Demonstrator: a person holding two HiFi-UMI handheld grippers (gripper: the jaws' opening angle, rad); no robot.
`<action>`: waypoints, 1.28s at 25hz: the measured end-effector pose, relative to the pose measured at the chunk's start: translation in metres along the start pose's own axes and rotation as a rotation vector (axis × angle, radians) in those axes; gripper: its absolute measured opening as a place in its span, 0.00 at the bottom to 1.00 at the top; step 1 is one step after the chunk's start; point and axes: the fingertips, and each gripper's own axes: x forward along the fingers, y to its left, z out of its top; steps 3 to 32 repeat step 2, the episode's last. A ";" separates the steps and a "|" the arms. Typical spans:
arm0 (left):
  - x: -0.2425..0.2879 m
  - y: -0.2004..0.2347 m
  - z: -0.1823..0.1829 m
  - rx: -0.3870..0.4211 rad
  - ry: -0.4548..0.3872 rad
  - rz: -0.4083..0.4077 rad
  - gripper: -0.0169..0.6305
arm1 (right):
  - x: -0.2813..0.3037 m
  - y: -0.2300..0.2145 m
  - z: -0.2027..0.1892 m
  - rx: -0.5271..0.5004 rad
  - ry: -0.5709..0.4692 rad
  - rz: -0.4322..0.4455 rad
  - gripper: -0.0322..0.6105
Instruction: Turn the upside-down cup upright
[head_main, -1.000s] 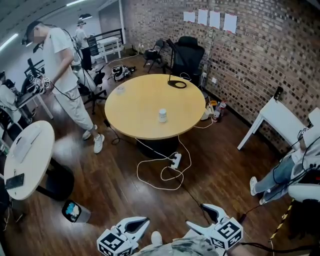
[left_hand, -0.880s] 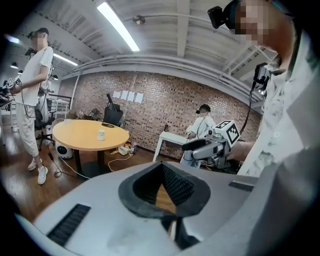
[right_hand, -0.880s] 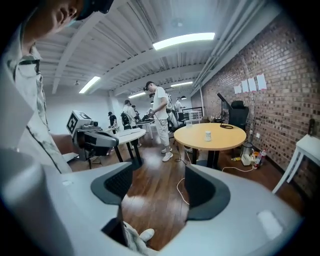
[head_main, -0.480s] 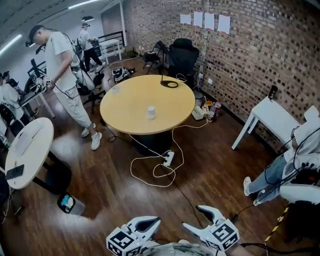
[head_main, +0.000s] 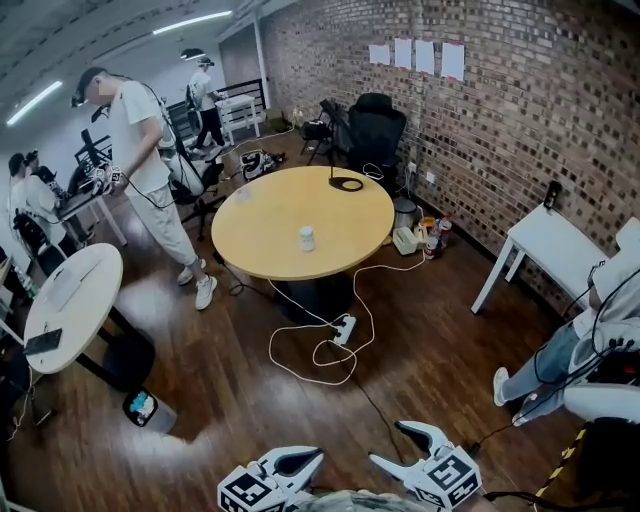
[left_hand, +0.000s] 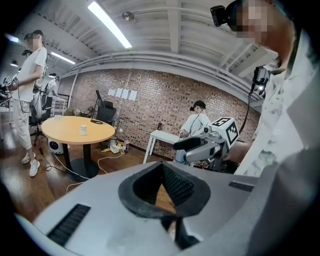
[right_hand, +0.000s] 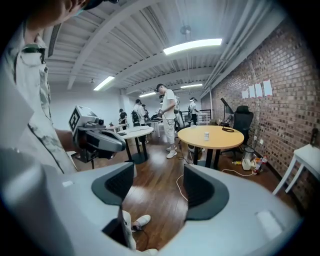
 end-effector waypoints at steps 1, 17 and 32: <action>0.002 -0.003 0.000 0.003 0.000 0.001 0.04 | -0.002 0.000 -0.002 0.000 -0.002 0.001 0.54; 0.004 -0.006 -0.001 0.006 -0.001 0.001 0.04 | -0.005 0.000 -0.004 -0.001 -0.004 0.003 0.53; 0.004 -0.006 -0.001 0.006 -0.001 0.001 0.04 | -0.005 0.000 -0.004 -0.001 -0.004 0.003 0.53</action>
